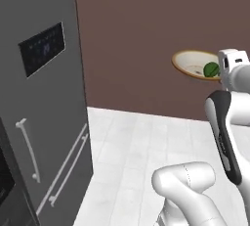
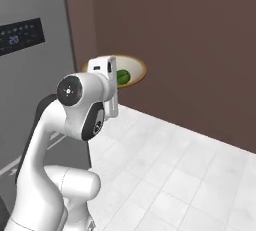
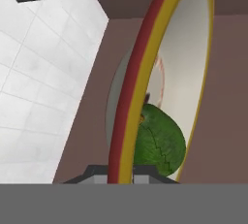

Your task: Pick the avocado from the sink and place it in the bowl. Then pick the bowl and place it in the microwave. Then close the microwave door and press the start button.

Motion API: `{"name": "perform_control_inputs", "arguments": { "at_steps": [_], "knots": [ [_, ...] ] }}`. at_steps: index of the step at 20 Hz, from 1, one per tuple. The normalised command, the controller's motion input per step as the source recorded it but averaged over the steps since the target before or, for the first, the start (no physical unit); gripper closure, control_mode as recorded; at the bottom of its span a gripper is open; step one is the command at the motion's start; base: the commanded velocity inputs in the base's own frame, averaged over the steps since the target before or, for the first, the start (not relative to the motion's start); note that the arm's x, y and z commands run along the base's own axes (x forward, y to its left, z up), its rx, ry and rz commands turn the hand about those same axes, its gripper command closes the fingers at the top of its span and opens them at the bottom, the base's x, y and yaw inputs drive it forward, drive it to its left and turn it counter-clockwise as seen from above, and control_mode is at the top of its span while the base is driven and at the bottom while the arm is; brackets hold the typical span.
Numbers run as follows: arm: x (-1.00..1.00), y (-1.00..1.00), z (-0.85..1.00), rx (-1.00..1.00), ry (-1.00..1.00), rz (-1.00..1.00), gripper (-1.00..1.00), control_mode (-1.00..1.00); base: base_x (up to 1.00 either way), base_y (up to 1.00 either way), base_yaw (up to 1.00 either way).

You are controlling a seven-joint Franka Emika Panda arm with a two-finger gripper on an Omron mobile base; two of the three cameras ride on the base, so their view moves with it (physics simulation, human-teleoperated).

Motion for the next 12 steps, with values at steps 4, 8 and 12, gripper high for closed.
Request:
{"name": "perform_control_inputs", "arguments": {
  "at_steps": [4,8,12],
  "knots": [
    [0.0,0.0,0.0,0.0,0.0,0.0,1.0,1.0,-0.16,0.09,0.53],
    [0.0,0.0,0.0,0.0,0.0,0.0,1.0,1.0,-0.36,0.01,0.51],
    [0.0,0.0,0.0,0.0,0.0,0.0,1.0,1.0,-0.39,0.05,0.42]
  ]
}}
